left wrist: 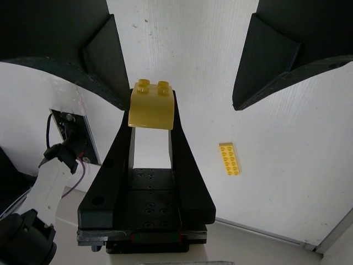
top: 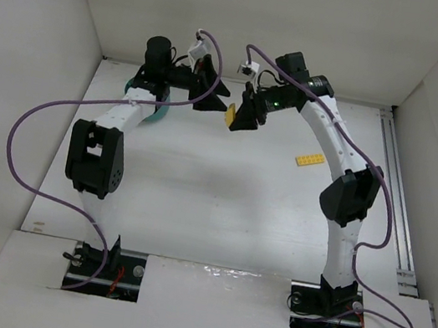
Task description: Sort the legos into containers by color
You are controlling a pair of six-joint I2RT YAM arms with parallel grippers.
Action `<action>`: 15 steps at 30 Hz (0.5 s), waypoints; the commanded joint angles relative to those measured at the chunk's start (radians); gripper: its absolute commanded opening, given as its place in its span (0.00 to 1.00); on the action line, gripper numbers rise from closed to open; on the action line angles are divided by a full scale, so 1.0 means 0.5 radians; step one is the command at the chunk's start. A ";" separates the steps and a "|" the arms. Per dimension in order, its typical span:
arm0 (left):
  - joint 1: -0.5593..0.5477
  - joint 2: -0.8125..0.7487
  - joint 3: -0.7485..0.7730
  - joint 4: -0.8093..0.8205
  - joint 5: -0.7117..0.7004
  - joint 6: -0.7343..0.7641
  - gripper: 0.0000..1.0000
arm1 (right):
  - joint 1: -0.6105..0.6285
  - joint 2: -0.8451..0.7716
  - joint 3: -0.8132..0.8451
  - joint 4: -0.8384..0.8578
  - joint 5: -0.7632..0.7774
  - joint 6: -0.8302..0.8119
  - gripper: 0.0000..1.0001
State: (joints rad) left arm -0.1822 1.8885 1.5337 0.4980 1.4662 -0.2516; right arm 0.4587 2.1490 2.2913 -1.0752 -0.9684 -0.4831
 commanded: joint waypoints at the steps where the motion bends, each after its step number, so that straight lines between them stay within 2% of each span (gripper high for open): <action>1: -0.025 -0.065 0.074 0.115 0.482 0.006 0.72 | 0.027 0.006 0.093 0.003 -0.018 -0.052 0.10; 15: -0.044 -0.102 0.037 0.115 0.482 0.006 0.73 | 0.027 0.025 0.111 0.058 0.022 -0.052 0.09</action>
State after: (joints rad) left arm -0.1947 1.8885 1.5337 0.4984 1.4662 -0.2520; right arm 0.4603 2.1582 2.3028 -1.0729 -0.9489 -0.4873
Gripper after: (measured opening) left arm 0.728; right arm 0.420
